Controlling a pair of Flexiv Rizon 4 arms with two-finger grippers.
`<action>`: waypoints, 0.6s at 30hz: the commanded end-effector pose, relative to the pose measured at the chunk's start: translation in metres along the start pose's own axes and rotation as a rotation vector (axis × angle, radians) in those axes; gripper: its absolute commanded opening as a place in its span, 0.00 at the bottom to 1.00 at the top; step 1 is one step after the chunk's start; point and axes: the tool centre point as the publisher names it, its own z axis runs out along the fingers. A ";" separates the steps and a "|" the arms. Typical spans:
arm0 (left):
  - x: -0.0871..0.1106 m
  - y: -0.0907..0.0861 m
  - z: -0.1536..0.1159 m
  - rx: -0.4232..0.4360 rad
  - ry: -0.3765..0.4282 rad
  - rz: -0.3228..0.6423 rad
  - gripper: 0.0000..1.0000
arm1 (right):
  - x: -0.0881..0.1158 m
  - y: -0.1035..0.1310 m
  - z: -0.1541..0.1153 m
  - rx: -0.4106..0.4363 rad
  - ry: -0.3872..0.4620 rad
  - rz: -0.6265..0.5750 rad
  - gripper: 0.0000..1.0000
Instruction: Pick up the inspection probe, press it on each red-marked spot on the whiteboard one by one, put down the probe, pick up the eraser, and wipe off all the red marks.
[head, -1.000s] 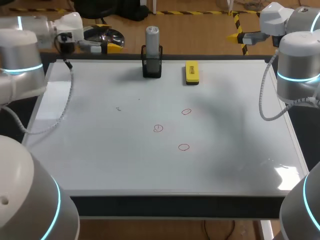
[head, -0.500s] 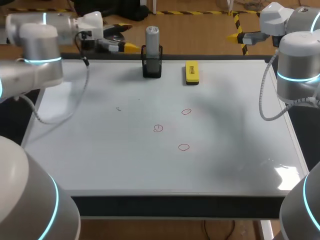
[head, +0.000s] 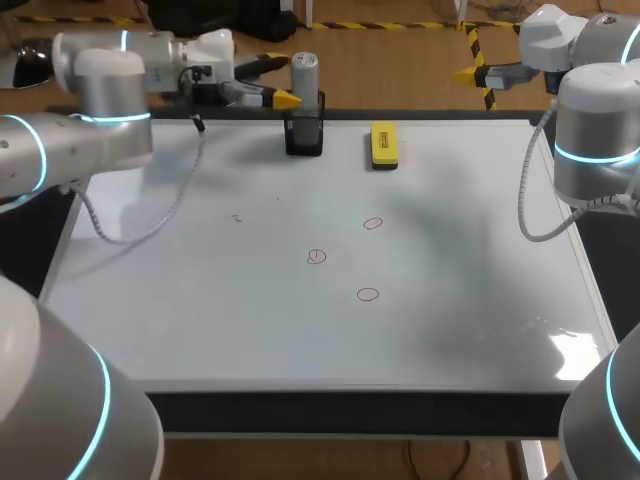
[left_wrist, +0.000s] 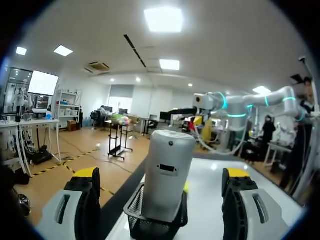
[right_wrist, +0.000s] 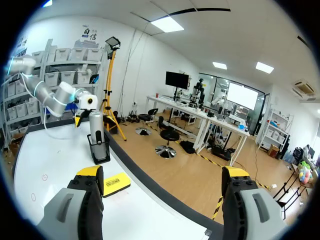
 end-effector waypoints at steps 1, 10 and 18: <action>-0.007 0.008 0.013 0.015 0.047 -0.002 1.00 | 0.000 0.000 0.000 0.001 0.001 0.000 1.00; -0.001 0.009 0.031 0.030 0.058 0.002 1.00 | 0.000 0.000 0.000 0.001 0.001 0.000 1.00; 0.000 0.013 0.039 0.036 0.058 -0.009 1.00 | 0.000 0.000 0.000 0.001 0.001 0.000 1.00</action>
